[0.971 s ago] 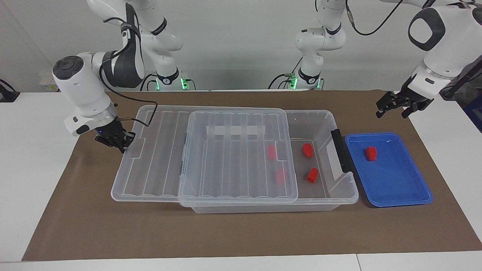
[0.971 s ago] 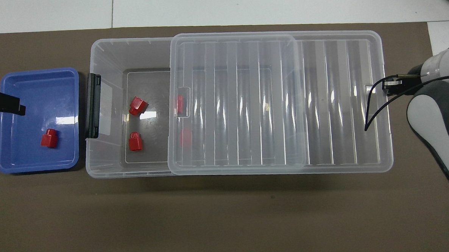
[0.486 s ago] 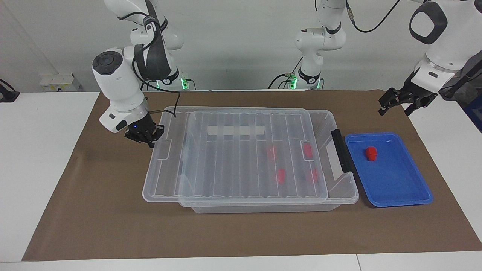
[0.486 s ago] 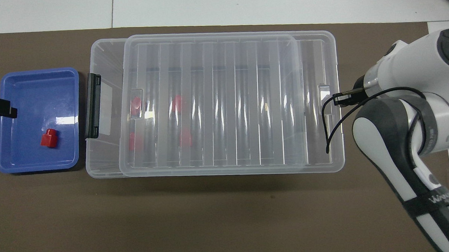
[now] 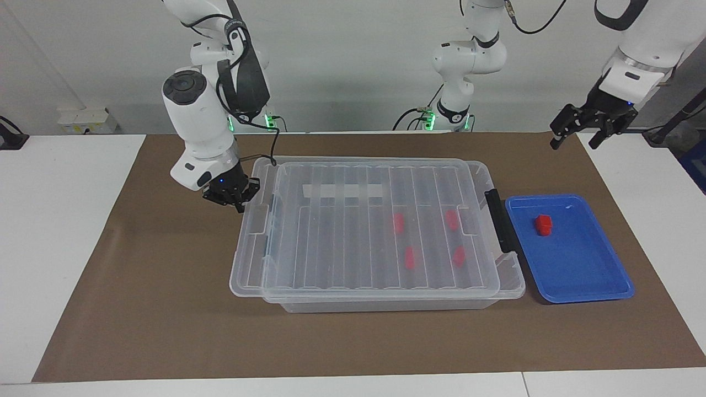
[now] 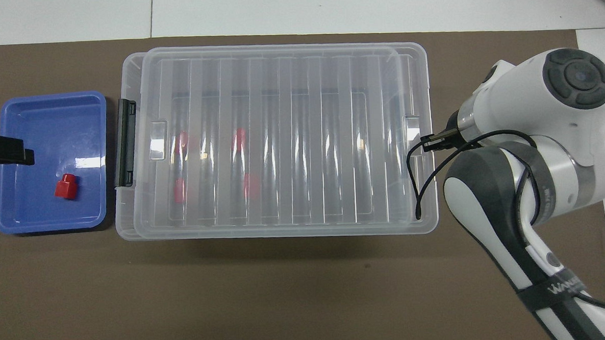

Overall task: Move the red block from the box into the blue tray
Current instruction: 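Slide the clear lid shut with the right gripper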

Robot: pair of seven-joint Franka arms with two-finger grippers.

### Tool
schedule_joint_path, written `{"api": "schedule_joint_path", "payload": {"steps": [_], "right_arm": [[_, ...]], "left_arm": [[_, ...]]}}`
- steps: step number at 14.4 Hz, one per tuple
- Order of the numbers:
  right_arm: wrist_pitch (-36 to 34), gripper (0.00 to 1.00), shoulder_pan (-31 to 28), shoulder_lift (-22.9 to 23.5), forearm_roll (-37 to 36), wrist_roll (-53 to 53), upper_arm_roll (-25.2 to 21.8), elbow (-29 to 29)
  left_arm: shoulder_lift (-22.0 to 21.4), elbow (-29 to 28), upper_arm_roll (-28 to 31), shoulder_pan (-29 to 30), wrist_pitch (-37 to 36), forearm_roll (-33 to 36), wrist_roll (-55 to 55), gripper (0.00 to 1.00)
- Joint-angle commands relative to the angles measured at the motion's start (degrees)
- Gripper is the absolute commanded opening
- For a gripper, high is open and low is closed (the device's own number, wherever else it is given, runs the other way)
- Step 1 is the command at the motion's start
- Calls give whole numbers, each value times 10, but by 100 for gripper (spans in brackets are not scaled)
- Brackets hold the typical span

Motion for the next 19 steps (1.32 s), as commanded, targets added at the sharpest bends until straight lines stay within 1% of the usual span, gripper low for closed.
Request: {"api": "schedule_joint_path", "payload": {"steps": [1, 2, 3, 4, 5, 6, 7, 8, 9, 10, 12, 15, 18, 19], "right_arm": [[2, 0, 6, -16, 11, -8, 2, -21], [2, 0, 8, -17, 11, -8, 2, -21], [2, 0, 16, -17, 11, -8, 2, -21], [3, 0, 16, -17, 11, -7, 2, -21], [3, 0, 21, -17, 11, -8, 2, -21], [3, 0, 22, -17, 11, -8, 2, -21], [3, 0, 22, -17, 11, -9, 2, -21], [3, 0, 22, -17, 11, -9, 2, -20], [1, 0, 21, -17, 11, -9, 2, -19], [-4, 0, 17, -17, 11, -8, 2, -17], [-11, 0, 11, -30, 11, 0, -3, -17], [-48, 0, -23, -57, 10, 48, -4, -18], [-63, 0, -56, -80, 5, 86, -4, -18], [-65, 29, -64, -82, 5, 101, -5, -16]], "left_arm": [[-6, -33, 6, -4, 30, 10, -7, 100], [-5, -35, 6, -4, 33, 14, -6, 100], [5, -28, 11, -10, 33, 15, -5, 100], [20, -24, 21, -32, 32, 17, -6, 100], [23, -20, 30, -59, 19, 33, -8, 100], [27, -10, 25, -69, -11, 49, -9, 100], [31, 14, 24, -70, -23, 49, -8, 100], [43, 28, 25, -74, -32, 49, -11, 100], [55, 55, 27, -81, -48, 46, -12, 100], [59, 70, 25, -81, -48, 46, -12, 100], [47, 46, 31, -78, -34, 45, -11, 100], [45, 45, 34, -72, -31, 45, -9, 100], [34, 41, 32, -72, -32, 45, -8, 100], [33, 40, 32, -72, -36, 45, -8, 100]]}}
